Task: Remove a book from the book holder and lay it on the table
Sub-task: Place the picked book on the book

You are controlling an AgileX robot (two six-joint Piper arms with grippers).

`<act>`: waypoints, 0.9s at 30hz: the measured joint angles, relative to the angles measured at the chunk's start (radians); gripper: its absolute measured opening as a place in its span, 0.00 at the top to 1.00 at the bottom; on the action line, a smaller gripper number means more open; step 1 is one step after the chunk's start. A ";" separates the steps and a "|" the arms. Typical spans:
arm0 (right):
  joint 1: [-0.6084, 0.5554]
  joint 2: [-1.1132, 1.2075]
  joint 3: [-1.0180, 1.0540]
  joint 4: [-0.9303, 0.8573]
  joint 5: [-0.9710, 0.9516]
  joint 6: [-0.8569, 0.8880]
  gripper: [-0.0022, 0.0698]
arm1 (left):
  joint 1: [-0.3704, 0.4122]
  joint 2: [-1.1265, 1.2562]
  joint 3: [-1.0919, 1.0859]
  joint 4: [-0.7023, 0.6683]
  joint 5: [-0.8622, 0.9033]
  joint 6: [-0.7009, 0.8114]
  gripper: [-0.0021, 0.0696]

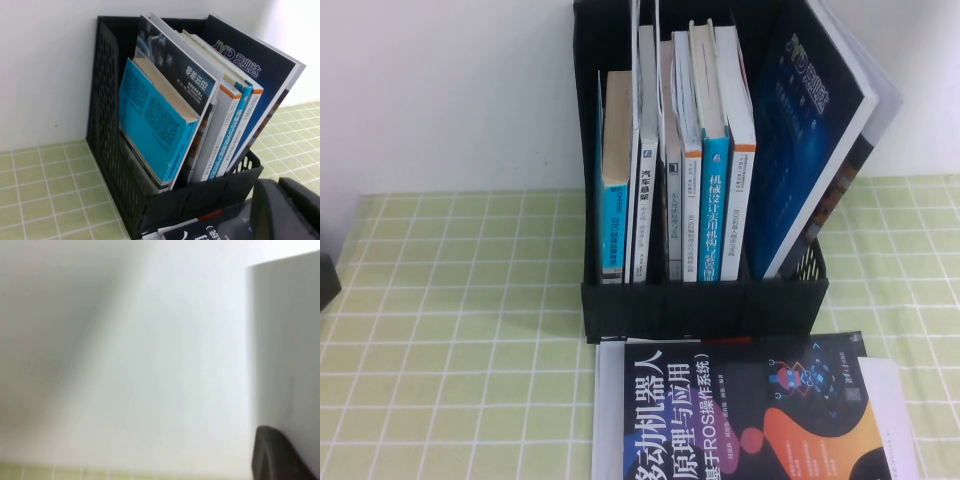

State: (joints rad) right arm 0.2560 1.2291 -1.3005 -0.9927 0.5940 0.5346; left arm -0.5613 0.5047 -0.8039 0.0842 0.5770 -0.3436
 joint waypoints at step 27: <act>0.473 -0.062 0.116 1.025 0.334 -1.195 0.95 | 0.000 0.000 0.000 0.013 0.004 0.000 0.98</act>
State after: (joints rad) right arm 0.7292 1.1674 -1.1846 0.0328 0.9282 -0.6602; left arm -0.5613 0.5047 -0.8039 0.0974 0.5812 -0.3436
